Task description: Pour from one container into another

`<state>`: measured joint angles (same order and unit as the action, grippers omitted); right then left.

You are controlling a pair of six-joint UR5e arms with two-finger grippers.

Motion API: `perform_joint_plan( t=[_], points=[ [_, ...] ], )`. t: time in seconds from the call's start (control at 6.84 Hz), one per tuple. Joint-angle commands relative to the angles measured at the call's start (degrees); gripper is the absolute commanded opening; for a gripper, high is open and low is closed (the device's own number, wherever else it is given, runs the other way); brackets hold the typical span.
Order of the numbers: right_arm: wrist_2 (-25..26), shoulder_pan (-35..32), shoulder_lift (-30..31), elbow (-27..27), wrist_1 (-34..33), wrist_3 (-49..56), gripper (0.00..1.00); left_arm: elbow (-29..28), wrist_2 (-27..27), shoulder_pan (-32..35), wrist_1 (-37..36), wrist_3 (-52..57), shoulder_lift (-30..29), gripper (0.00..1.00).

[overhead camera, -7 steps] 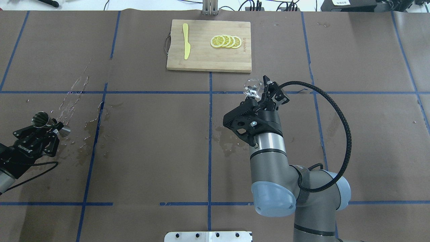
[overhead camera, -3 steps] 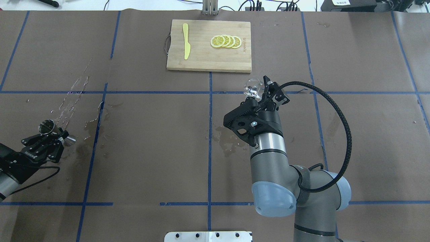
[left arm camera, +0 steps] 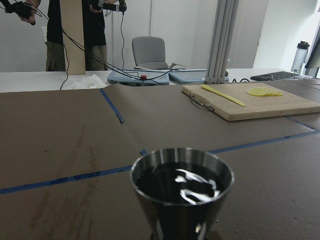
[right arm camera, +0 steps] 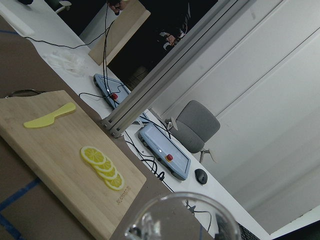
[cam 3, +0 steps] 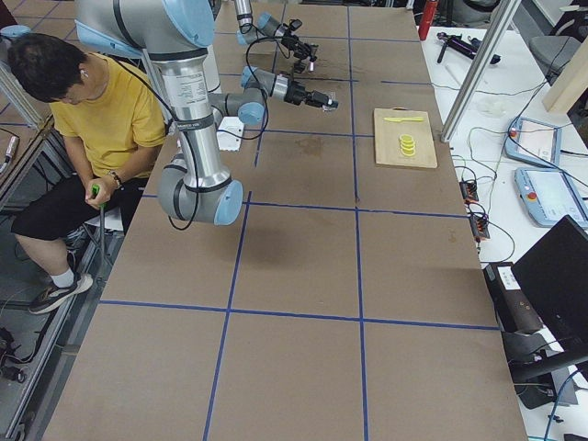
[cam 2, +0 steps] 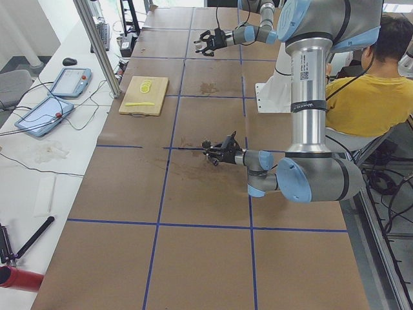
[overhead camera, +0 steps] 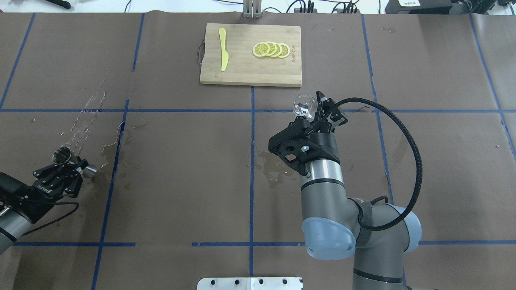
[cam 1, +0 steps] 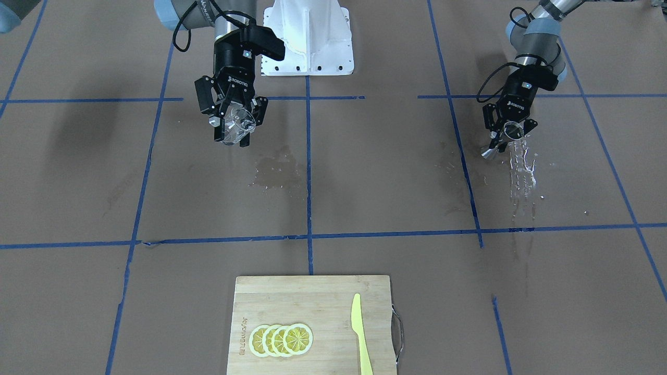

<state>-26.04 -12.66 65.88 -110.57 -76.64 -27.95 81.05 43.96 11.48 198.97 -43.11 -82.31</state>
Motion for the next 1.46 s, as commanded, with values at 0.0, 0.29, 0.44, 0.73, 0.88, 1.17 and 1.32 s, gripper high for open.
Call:
perform_joint_plan(
  t=[0.0,0.29,0.44,0.73,0.88,1.17,1.32],
  points=[
    [0.0,0.0,0.0,0.0,0.0,0.0,0.00,0.0,-1.6,-0.5,0.0,0.3,-0.2,0.00],
    [0.0,0.0,0.1,0.0,0.0,0.0,0.00,0.1,-1.8,-0.8,-0.1,0.7,-0.4,0.00],
    [0.0,0.0,0.1,0.0,0.0,0.0,0.00,0.1,-1.3,-1.3,-0.2,0.9,-0.6,0.00],
    [0.0,0.0,0.2,0.0,0.0,0.0,0.00,0.6,-1.2,-1.9,-2.0,1.4,-0.7,0.00],
    [0.1,0.0,0.2,0.0,0.0,0.0,0.00,0.6,-1.2,-1.9,-2.0,1.7,-0.7,0.00],
    [0.2,0.0,0.3,0.0,0.0,-0.1,0.00,0.3,-1.3,-2.6,-2.2,1.7,-2.7,0.00],
    [0.3,0.0,0.3,0.0,0.0,-0.1,0.00,0.3,-1.3,-2.8,-2.2,1.7,-2.7,0.00]
  ],
)
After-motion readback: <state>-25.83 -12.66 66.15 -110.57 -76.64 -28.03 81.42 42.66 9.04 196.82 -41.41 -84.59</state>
